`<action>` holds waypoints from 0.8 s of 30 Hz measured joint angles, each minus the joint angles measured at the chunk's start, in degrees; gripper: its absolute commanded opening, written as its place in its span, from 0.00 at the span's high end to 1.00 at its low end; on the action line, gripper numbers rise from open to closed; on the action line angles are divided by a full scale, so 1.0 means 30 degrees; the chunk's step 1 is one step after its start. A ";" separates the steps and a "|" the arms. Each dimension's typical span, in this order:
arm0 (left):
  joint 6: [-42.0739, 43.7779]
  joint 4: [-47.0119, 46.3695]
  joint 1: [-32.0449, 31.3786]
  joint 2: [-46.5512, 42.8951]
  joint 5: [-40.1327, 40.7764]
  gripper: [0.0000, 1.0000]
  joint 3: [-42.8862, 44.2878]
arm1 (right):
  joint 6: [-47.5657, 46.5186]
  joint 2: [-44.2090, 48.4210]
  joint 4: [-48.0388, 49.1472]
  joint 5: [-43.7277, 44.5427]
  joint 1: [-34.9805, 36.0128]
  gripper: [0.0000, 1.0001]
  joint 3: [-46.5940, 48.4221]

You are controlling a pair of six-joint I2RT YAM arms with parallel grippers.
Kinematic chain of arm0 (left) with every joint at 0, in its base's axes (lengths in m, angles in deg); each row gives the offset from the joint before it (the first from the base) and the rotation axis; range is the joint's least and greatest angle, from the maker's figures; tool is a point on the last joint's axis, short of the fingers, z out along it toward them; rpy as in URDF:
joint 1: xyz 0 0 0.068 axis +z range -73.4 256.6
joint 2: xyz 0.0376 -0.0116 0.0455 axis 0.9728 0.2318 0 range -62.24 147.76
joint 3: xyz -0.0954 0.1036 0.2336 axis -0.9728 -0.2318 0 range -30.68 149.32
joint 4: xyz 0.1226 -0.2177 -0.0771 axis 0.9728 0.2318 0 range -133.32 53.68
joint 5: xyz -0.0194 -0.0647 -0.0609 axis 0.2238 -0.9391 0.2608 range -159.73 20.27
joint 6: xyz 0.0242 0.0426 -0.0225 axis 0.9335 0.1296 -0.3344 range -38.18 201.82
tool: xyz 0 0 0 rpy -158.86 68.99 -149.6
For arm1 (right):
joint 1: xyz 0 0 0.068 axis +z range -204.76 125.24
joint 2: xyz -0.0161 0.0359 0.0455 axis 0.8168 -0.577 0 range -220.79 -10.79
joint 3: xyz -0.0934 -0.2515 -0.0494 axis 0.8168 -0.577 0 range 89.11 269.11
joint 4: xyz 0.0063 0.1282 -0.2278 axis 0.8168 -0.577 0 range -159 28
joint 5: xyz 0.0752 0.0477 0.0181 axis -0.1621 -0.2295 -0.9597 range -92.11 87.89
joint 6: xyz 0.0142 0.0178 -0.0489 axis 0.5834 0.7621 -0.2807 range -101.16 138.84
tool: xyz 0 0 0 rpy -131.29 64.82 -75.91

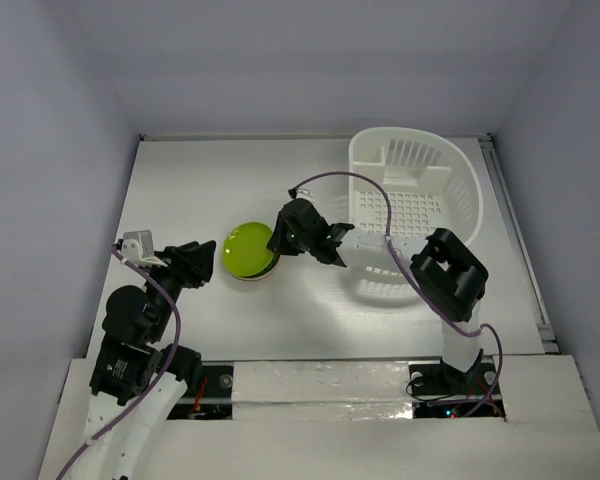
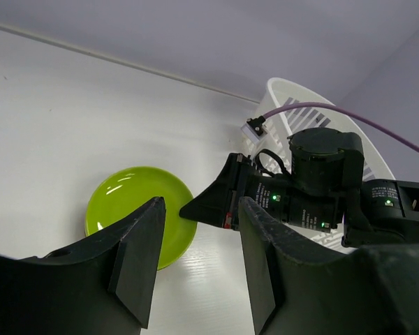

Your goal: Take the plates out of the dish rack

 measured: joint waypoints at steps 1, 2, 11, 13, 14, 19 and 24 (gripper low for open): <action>0.0000 0.0000 0.0000 0.0000 0.0000 0.57 0.0000 | 0.0066 0.0000 0.0015 0.0007 0.0000 0.68 -0.0029; 0.0000 0.0000 0.0000 0.0000 0.0000 0.57 0.0000 | 0.0044 0.0000 0.0036 0.0000 -0.0007 0.61 -0.0044; -0.0007 0.0000 0.0015 0.0000 0.0087 0.55 0.0000 | -0.0488 0.0379 0.0160 -0.0007 0.0022 0.26 -0.0801; 0.0000 0.0007 0.0015 0.0000 0.0146 0.52 0.0000 | -0.0699 0.0765 -0.0015 0.0036 0.0058 0.19 -0.1013; 0.0000 0.0000 0.0015 0.0000 0.0175 0.51 0.0000 | -0.0867 0.1056 -0.0109 0.0073 0.0066 0.18 -0.1093; 0.0007 0.0007 0.0015 -0.0022 0.0401 0.41 0.0007 | -0.1712 0.3359 -0.0721 0.0379 0.0175 0.12 -0.1239; 0.0015 0.0015 0.0138 -0.0131 0.0554 0.31 0.0022 | -0.2849 0.5996 -0.1479 0.1217 0.0510 0.91 -0.1282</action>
